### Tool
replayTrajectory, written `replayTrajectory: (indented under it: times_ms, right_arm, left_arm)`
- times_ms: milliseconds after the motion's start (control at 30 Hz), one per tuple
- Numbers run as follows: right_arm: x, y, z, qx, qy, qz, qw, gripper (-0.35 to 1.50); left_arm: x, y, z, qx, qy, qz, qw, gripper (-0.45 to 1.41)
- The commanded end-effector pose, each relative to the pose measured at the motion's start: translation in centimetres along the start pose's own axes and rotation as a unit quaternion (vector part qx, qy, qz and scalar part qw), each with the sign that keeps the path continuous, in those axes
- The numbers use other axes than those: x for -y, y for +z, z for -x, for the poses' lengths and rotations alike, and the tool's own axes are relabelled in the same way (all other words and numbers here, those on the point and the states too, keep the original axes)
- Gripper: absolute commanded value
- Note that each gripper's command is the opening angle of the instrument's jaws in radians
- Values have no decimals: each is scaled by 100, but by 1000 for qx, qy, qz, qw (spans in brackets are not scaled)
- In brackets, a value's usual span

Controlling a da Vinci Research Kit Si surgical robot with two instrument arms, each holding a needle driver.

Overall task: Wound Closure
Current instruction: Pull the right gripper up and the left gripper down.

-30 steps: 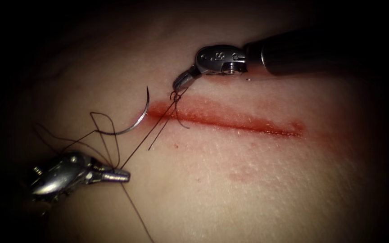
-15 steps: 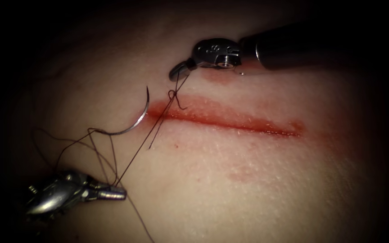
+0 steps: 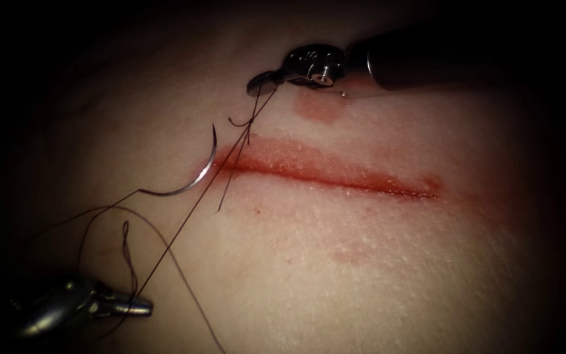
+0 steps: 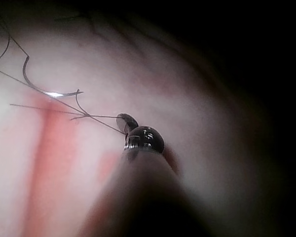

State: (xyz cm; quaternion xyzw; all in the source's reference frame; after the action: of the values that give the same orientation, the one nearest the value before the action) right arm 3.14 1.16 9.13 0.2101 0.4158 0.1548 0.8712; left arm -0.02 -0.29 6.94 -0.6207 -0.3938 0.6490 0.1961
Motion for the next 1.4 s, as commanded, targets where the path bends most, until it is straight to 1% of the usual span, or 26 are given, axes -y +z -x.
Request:
replayTrajectory:
  times_ms: [33, 167, 267, 367, 533, 633, 833, 1033, 1133, 1233, 1300, 1333, 1367, 1400]
  right_arm:
    - [-6, 5, 2, -1, 18, 9, 1000, -35]
    - [-13, -2, 7, -15, 92, 19, 995, -35]
    - [-18, -5, 11, -15, 108, 30, 994, -35]
    - [-22, -9, 14, -18, 137, 29, 990, -35]
    - [-27, -13, 17, -18, 149, 45, 988, -35]
    - [-31, -16, 17, -26, 156, 51, 986, -35]
    - [-34, -18, 15, -28, 167, 25, 985, -35]
    - [-39, -20, 14, -30, 172, 24, 984, -35]
    - [-42, -19, 16, -48, 222, 19, 974, -35]
    - [-44, -19, 17, -78, 282, 6, 956, -35]
    - [-47, -20, 18, -103, 320, -6, 942, -35]
    - [-49, -21, 19, -119, 343, -14, 932, -35]
    - [-50, -22, 19, -148, 372, -29, 916, -35]
    - [-51, -23, 20, -186, 410, -53, 891, -35]
  left_arm:
    - [1, 7, 9, -4, -2, 1, 1000, -35]
    - [-3, 8, 11, -5, -4, -2, 1000, -35]
    - [-5, 7, 11, -6, -4, -2, 1000, -35]
    - [-7, 5, 10, -5, -4, -2, 1000, -35]
    - [-13, -3, 12, -6, -3, -5, 1000, -35]
    - [-16, -9, 13, -8, -3, -10, 1000, -35]
    - [-19, -19, 15, -11, -9, -17, 1000, -35]
    - [-23, -24, 16, -13, -15, -17, 1000, -35]
    - [-25, -29, 17, -12, -15, -21, 1000, -35]
    - [-27, -35, 18, -10, -15, -24, 1000, -35]
    - [-28, -37, 19, -11, -15, -27, 999, -35]
    - [-29, -39, 19, -11, -15, -28, 999, -35]
    - [-29, -39, 20, -11, -15, -29, 999, -35]
    - [-29, -40, 20, -12, -15, -30, 999, -35]
